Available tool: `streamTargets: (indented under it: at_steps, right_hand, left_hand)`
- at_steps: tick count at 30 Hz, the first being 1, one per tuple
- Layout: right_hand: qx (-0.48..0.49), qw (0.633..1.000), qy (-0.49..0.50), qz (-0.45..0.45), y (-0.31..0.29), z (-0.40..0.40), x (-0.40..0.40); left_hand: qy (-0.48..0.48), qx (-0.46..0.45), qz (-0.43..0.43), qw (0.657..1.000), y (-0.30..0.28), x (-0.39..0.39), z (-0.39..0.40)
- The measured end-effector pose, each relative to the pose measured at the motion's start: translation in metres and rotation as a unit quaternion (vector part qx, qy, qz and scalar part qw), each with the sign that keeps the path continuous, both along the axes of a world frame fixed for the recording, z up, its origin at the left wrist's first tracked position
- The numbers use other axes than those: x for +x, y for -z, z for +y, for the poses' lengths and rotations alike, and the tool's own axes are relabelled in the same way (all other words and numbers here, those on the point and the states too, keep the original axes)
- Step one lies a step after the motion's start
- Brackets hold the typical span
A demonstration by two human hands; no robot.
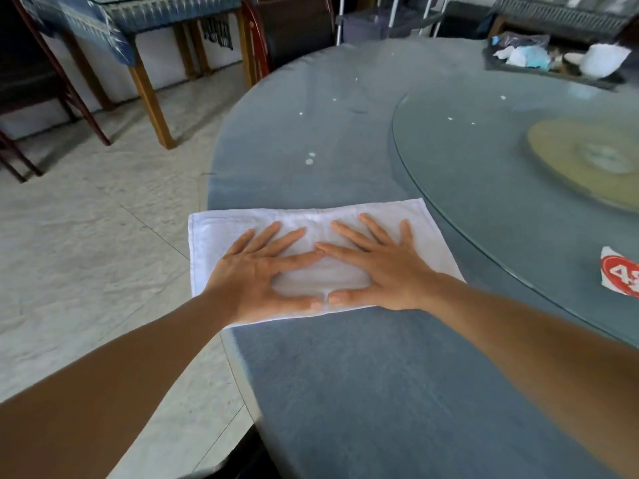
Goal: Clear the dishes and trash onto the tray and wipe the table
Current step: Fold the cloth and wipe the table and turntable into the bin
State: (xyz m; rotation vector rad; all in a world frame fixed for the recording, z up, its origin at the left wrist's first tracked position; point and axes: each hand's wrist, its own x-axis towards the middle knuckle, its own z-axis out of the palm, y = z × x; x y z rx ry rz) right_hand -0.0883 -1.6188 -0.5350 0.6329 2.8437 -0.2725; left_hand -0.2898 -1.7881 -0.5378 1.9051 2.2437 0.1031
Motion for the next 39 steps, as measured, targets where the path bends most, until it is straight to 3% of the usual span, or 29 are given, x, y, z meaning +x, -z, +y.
streamTargets:
  at_steps: [24,39]
  right_hand:
    - [0.003,0.997,0.081,0.000,-0.001,0.052,-0.088]
    - [0.006,0.986,0.167,0.011,0.000,0.134,-0.186]
  left_hand:
    - [0.103,0.005,0.003,0.995,0.000,-0.117,0.090]
    - [0.153,0.011,-0.026,0.988,0.003,-0.229,0.206]
